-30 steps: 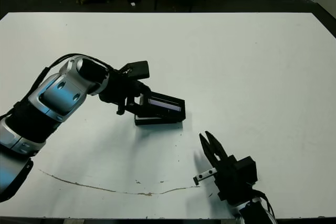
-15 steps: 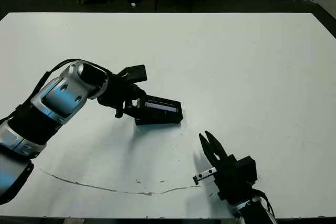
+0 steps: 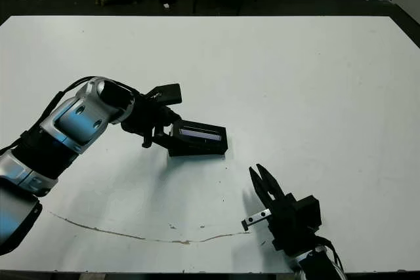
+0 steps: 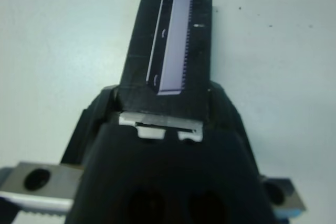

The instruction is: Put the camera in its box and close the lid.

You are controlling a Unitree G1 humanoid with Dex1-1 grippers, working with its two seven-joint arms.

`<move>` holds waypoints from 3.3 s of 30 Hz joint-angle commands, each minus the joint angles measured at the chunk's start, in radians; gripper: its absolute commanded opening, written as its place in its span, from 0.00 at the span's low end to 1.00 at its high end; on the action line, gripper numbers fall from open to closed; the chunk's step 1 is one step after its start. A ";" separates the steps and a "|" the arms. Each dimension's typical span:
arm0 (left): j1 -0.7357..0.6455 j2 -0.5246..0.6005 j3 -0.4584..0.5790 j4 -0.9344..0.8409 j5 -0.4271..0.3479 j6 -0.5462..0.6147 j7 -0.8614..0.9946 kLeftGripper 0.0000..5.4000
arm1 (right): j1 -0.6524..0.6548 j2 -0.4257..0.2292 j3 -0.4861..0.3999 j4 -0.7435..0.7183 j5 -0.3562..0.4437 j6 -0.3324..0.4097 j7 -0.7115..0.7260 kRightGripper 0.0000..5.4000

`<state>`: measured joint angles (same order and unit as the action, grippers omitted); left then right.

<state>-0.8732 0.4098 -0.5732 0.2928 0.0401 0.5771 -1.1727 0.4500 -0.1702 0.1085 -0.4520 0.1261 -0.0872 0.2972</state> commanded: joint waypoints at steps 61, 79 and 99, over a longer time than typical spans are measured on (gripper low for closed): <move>0.099 -0.011 -0.116 -0.025 0.124 0.106 0.056 0.41 | 0.070 -0.012 -0.003 0.013 0.005 0.002 0.003 0.00; 0.118 -0.051 -0.128 0.176 0.173 -0.038 0.118 0.41 | 0.073 -0.012 0.000 0.022 0.002 0.001 0.002 0.00; 0.197 -0.124 -0.159 0.260 0.175 -0.082 0.119 0.41 | 0.069 -0.013 -0.001 0.043 0.007 -0.016 0.012 0.00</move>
<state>-0.8616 0.3291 -0.6334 0.4531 0.1339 0.4511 -1.1297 0.4481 -0.1632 0.1080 -0.4336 0.1416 -0.1026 0.3023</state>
